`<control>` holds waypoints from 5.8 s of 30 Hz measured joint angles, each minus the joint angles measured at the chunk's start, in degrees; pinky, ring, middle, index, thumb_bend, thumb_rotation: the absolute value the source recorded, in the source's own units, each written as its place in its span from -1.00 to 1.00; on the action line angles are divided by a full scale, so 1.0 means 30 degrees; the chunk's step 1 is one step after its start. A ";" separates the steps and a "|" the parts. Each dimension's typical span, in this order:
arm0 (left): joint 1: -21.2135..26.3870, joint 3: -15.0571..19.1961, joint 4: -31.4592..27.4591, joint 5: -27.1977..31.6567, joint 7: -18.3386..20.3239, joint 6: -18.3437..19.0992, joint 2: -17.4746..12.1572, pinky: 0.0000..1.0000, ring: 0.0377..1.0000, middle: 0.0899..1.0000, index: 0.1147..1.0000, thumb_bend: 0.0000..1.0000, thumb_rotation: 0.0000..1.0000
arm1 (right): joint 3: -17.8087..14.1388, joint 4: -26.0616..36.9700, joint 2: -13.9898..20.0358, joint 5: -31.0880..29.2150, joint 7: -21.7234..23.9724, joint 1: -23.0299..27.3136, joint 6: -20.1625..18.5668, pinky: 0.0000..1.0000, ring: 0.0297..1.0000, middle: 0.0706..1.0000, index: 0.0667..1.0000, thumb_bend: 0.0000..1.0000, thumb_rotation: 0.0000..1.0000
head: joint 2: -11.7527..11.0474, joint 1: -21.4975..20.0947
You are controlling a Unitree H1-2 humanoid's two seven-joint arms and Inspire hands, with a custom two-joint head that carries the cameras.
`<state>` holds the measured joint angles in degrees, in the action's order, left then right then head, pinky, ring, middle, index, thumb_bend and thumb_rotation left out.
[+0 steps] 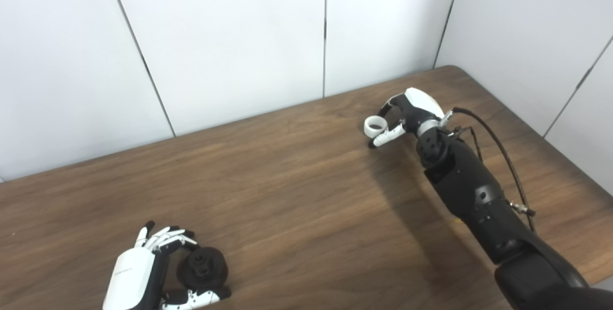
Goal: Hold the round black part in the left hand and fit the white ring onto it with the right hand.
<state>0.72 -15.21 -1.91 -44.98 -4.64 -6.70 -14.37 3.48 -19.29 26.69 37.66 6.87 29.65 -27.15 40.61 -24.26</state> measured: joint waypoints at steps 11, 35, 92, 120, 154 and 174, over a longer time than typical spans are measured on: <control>-0.0004 0.0009 -0.0007 -0.0007 0.0001 0.0004 0.0006 1.00 0.68 0.44 -0.17 0.05 -0.90 | 0.0206 0.0252 0.0007 -0.0192 0.0000 -0.0026 0.0009 1.00 0.93 0.65 -0.10 0.04 -0.74 | 0.0000 0.0000; -0.0013 -0.0031 -0.0005 -0.0152 -0.0074 -0.0019 0.0061 1.00 0.67 0.44 -0.17 0.05 -0.90 | 0.1131 0.2165 0.0600 -0.0803 0.0156 -0.1050 0.0285 1.00 0.90 0.58 -0.10 0.04 -0.74 | 0.0146 0.1638; 0.0025 -0.2038 -0.0503 -0.2592 -0.0504 0.2864 0.2385 1.00 0.72 0.45 -0.17 0.05 -0.89 | 0.6440 1.3646 -0.3971 -0.0477 0.6747 -0.4170 0.0896 0.89 0.89 0.59 -0.11 0.05 -0.74 | 0.1465 0.8994; 0.0163 -0.2762 -0.0383 -0.3166 -0.0870 0.3455 0.2888 1.00 0.73 0.46 -0.17 0.05 -0.89 | 0.6553 1.2876 -0.4484 -0.0299 0.6746 -0.4171 0.1589 1.00 0.89 0.59 -0.11 0.05 -0.74 | 0.1670 0.9609; 0.0207 -0.2886 -0.0374 -0.3194 -0.0920 0.3523 0.3018 1.00 0.71 0.45 -0.17 0.05 -0.89 | 0.6504 1.2222 -0.4438 -0.0174 0.6700 -0.4348 0.2320 1.00 0.90 0.58 -0.10 0.05 -0.74 | 0.1758 0.9316; 0.0249 -0.2905 -0.0305 -0.3196 -0.0976 0.3524 0.3073 1.00 0.72 0.45 -0.17 0.05 -0.89 | 0.6442 1.2229 -0.4040 0.0481 0.6926 -0.4225 0.2069 0.87 0.92 0.69 0.33 1.00 -0.50 | 0.1670 0.9229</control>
<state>1.47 -23.93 -2.83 -54.57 -7.57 3.87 -5.15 22.80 17.40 14.57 39.10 27.64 16.97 -20.95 45.62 3.43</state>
